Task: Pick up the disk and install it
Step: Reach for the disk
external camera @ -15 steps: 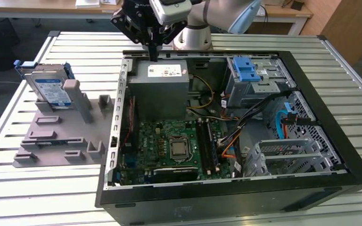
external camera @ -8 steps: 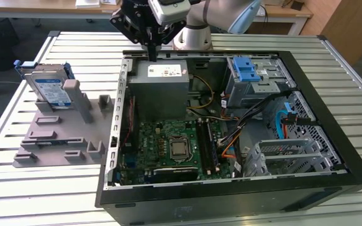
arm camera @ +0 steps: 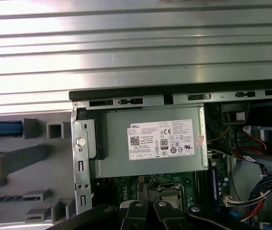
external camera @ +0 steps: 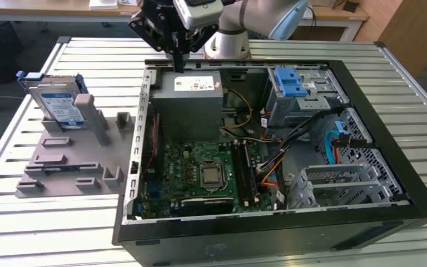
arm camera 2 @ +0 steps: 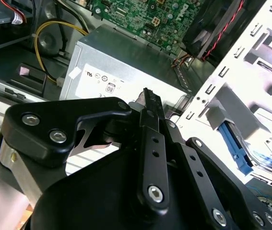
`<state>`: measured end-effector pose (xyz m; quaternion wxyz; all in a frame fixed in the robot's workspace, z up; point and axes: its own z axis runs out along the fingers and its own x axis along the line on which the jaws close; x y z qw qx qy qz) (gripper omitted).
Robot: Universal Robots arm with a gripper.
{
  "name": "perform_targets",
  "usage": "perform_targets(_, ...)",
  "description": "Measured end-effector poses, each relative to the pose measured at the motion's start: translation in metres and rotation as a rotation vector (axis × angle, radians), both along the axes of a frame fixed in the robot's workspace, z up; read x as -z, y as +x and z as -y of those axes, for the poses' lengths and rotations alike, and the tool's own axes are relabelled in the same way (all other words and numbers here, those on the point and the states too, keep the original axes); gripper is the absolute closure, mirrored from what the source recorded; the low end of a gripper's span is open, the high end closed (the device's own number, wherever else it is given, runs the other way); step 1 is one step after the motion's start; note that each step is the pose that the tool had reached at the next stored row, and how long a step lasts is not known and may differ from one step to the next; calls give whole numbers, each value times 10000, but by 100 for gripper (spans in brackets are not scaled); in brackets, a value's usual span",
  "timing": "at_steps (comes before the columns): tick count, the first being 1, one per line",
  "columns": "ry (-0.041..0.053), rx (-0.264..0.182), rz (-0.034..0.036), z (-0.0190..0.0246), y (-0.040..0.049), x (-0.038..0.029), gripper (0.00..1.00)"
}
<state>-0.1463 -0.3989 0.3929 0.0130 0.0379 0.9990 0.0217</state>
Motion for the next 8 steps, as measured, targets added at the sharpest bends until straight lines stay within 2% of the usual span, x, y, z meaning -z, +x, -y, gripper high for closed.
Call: perform_targets(8, 1, 0, 1, 0, -19, 0, 89)
